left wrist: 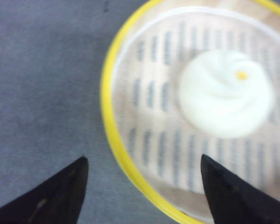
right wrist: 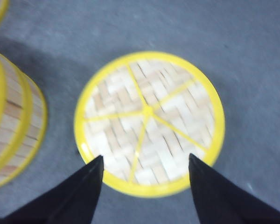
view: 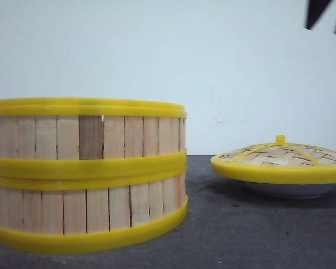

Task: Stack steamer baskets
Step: 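Open the right gripper and raise it away from the stack, then grip the rim of the farthest steamer basket with the left gripper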

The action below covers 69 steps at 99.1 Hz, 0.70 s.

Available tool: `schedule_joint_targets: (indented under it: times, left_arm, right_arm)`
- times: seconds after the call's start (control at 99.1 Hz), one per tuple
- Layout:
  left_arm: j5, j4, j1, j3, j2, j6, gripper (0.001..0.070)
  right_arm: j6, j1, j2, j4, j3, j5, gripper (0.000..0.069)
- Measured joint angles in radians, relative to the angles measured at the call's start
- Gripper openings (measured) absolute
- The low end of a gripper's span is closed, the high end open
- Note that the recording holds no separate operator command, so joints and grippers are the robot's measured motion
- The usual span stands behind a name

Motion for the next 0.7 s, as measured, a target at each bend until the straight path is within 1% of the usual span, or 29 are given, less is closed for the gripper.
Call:
schedule_joint_targets:
  times: [0.171,0.323,0.444,0.545,0.575,0.605,0.666,0.696]
  left_arm:
    - [0.000,0.022,0.016,0.006,0.082,0.000,0.0466]
    - [0.000,0.050,0.016,0.006,0.129,-0.003,0.0456]
    - [0.001,0.074,0.016,0.006,0.163,-0.016,0.0380]
    - [0.003,0.085,0.015,0.006,0.177,-0.024,0.0356]
    - [0.004,0.087,0.016,0.006,0.177,-0.024,0.0339]
    - [0.005,0.091,0.015,0.006,0.177,-0.026,0.0304]
    - [0.005,0.105,0.014,0.007,0.177,-0.027,0.0201]
    - [-0.001,0.109,0.013,0.007,0.177,-0.037,0.0156]
  right_arm:
    - [-0.006,-0.046,-0.063,-0.003,-0.095,0.002,0.0349]
    - [-0.008,-0.048,-0.088,-0.010,-0.107,-0.001,0.0349]
    - [-0.008,-0.048,-0.097,-0.011,-0.107,-0.001,0.0349]
    - [-0.008,-0.048,-0.097,-0.014,-0.107,0.000,0.0349]
    - [-0.009,-0.048,-0.097,-0.016,-0.107,-0.001,0.0349]
    - [-0.008,-0.048,-0.097,-0.018,-0.107,-0.001,0.0349]
    - [-0.009,-0.048,-0.097,-0.020,-0.107,-0.001,0.0349]
    - [-0.009,-0.048,-0.097,-0.020,-0.107,-0.001,0.0349]
